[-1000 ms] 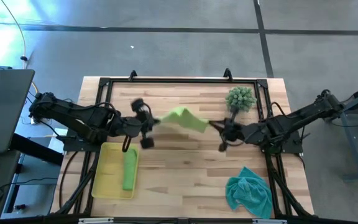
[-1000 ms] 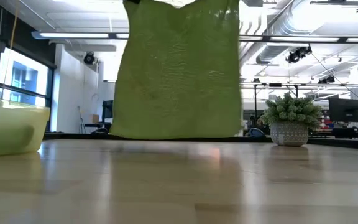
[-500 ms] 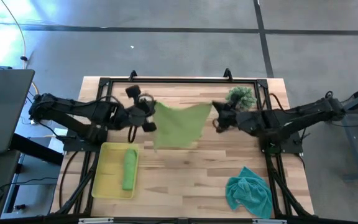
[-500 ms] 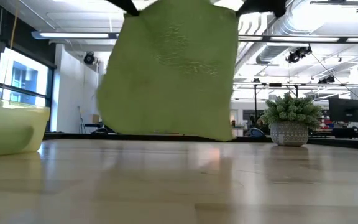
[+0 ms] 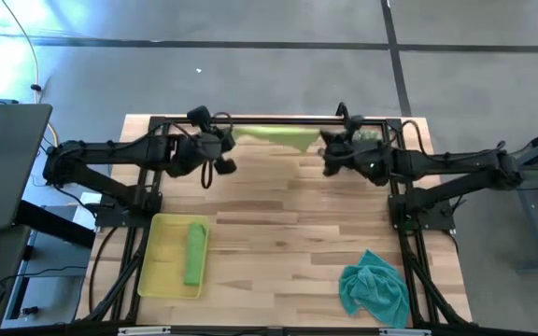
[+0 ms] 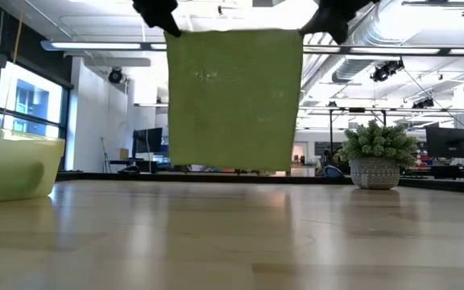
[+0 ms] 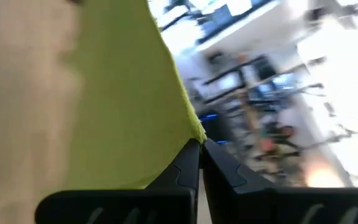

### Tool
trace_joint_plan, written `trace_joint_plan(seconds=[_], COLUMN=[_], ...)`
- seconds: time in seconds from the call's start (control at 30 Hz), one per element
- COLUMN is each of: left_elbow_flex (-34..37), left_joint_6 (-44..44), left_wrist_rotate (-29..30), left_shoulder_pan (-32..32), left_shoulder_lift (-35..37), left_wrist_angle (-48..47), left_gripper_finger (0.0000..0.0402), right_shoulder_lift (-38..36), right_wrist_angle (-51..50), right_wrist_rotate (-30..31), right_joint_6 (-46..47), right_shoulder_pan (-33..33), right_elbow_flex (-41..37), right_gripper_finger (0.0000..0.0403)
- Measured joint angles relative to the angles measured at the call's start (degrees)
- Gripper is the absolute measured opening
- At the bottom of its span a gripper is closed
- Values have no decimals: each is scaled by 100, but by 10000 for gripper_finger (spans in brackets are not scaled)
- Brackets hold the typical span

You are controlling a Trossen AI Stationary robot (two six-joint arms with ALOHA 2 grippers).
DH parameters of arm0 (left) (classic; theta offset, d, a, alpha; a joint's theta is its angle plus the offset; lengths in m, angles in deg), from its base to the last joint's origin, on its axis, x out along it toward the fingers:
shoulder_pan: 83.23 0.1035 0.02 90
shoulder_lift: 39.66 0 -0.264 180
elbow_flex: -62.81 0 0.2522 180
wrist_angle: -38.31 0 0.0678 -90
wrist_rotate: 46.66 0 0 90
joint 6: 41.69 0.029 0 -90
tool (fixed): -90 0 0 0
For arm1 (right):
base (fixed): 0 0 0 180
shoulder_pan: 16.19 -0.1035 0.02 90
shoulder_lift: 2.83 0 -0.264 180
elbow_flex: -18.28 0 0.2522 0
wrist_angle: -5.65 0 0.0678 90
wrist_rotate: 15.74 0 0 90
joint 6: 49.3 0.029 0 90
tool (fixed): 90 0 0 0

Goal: Roll microfiber towels into tight, uniform cylinder then place into a basket
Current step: Fold the light green microfiber towel

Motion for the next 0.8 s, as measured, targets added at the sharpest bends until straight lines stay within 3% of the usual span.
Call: trace_joint_plan(seconds=[0.17, 0.3, 0.5, 0.8], left_elbow_flex=[589, 1393, 1901, 1905], left_joint_6=[-1067, -2123, -3526, -5010], left_wrist_rotate=[-1129, -1727, -1728, -2197], left_shoulder_pan=[-503, -1262, -2508, -3691], left_shoulder_lift=[2, -82, -501, -1545], left_wrist_angle=[-425, -100, 413, 880], left_gripper_finger=[0, 0, 0, 0], right_shoulder_lift=[176, 595, 1650, 2889], right_wrist_angle=[-1990, -2655, -2286, -898], right_wrist_rotate=[-803, -961, -1678, -2072], right_joint_6=[2046, 3463, 5432, 6860], right_shoulder_pan=[-534, -1276, -2379, -3338], right_elbow_flex=[1, 1, 1, -2], right_gripper_finger=[0, 0, 0, 0])
